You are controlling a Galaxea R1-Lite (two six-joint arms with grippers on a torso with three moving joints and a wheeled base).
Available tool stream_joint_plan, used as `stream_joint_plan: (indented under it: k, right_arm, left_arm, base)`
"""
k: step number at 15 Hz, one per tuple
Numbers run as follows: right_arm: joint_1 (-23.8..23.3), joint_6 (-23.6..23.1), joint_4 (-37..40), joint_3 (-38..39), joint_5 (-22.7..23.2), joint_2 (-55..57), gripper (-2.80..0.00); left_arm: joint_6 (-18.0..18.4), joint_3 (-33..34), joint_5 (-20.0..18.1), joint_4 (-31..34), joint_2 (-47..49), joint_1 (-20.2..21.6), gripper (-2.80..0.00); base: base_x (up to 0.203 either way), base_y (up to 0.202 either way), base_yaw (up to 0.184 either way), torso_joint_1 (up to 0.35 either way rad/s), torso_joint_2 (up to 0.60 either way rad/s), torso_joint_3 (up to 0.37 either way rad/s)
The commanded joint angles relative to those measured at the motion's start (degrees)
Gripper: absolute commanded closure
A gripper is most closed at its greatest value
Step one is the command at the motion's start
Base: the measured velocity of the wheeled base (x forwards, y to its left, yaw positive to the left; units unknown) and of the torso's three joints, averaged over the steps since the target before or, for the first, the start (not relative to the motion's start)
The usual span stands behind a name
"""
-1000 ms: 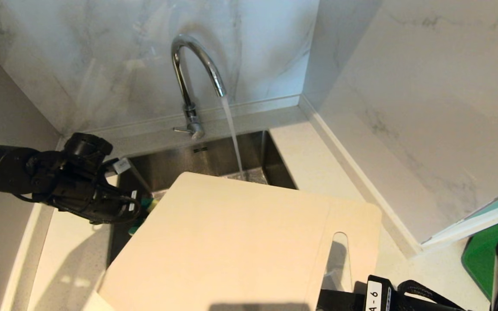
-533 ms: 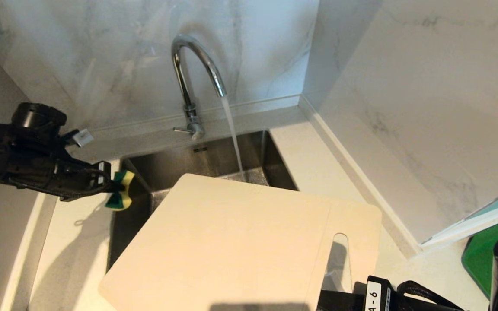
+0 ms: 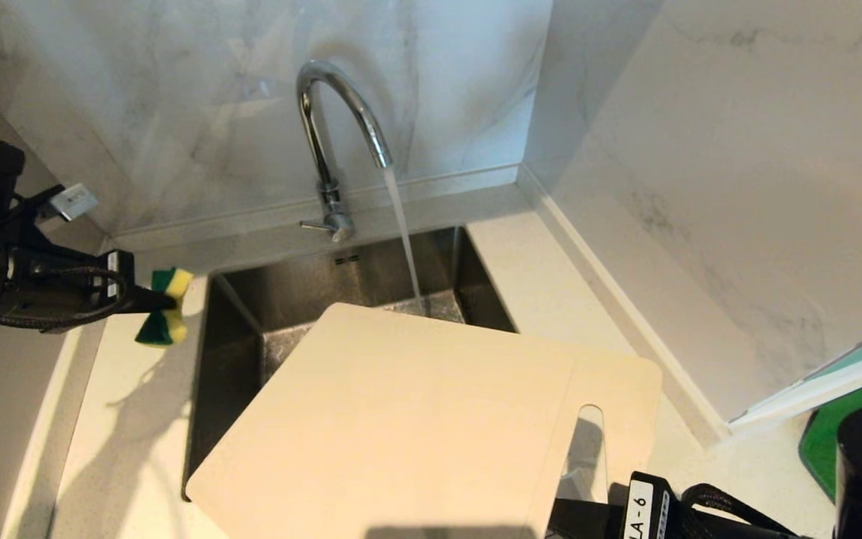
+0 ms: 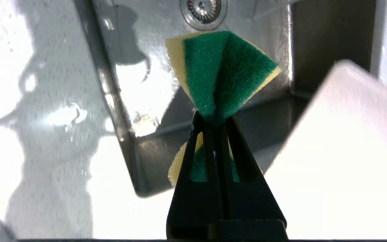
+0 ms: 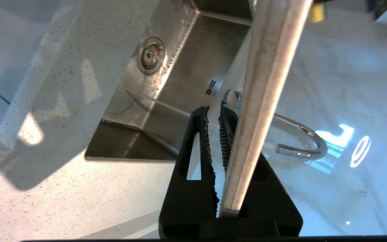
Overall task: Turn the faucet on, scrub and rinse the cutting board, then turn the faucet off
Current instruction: Put down the cutting board
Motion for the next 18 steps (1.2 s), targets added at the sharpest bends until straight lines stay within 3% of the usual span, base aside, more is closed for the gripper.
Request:
stream_joint_plan:
  k: [1,4,9,18]
  right_arm:
    - [-0.1,1.4,-0.1,0.0,-0.7,0.1,0.0]
    - [-0.2,8.4,-0.1,0.2,-2.3,-0.2,0.0]
    - [-0.1,9.7,-0.1,0.3,-2.4,0.2,0.0]
    - [1.0,8.2,-0.1,1.2,-1.9,-0.9,0.0]
  left_arm:
    - [-0.1,3.2,-0.1,0.2,-5.7,-0.9,0.0]
    - [0.0,7.0,0.1,0.2,-11.0,-1.4,0.0]
    - [2.5,12.2,0.4,-0.2,-12.8,-1.4,0.0]
    - [2.3,13.8,0.1,-0.5,-10.9,-3.0,0.0]
  base:
    - [0.0,0.0,0.0,0.0,0.0,0.0]
    - [0.0,0.0,0.0,0.0,0.0,0.0]
    - [0.0,0.0,0.0,0.0,0.0,0.0]
    - [0.0,0.0,0.0,0.0,0.0,0.0]
